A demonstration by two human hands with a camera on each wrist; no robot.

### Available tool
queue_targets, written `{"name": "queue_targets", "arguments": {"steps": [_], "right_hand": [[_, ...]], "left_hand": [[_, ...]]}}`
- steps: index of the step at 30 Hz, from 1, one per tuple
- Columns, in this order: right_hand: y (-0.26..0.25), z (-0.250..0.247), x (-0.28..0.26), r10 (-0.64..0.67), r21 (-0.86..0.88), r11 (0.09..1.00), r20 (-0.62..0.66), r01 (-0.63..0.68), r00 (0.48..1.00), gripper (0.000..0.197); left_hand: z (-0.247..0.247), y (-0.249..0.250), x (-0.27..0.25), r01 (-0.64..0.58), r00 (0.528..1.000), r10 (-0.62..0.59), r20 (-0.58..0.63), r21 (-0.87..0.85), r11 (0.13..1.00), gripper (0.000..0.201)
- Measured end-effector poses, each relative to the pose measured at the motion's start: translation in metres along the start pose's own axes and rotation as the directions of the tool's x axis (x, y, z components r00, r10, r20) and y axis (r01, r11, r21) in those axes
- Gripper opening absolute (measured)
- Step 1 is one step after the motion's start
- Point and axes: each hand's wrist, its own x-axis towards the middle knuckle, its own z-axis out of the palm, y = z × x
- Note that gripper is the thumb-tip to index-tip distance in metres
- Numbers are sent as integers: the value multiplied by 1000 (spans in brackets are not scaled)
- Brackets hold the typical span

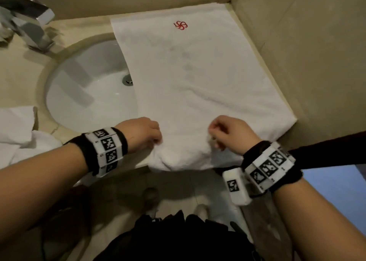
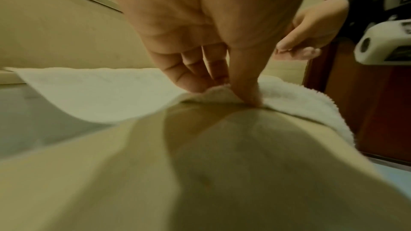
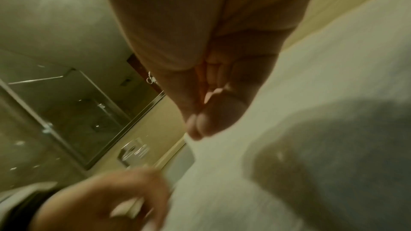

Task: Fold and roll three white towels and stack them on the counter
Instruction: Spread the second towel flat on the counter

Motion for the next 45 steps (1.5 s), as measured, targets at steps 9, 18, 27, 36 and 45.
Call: {"name": "queue_targets", "arguments": {"steps": [9,18,27,36,45], "right_hand": [[-52,106,9,126,-181,976,-3,-124,992,33],[-56,128,17,161,-418,872,-245,-254,956,32],[-51,120,3,251,-48,963,-210,-266,945,38],[-59,122,3,267,-283,901,-235,-328,935,29],[-13,38,-79,342,-152,887,-415,-435,843,23]], "left_hand": [[-26,-16,30,61,998,-66,-12,-217,974,22],[-36,-19,26,-19,996,33,84,-154,988,35],[-28,-14,27,36,999,-37,3,-313,949,22],[-31,-7,28,31,999,-34,-21,-150,988,24],[-43,-15,32,-19,998,10,-56,-169,985,26]]}}
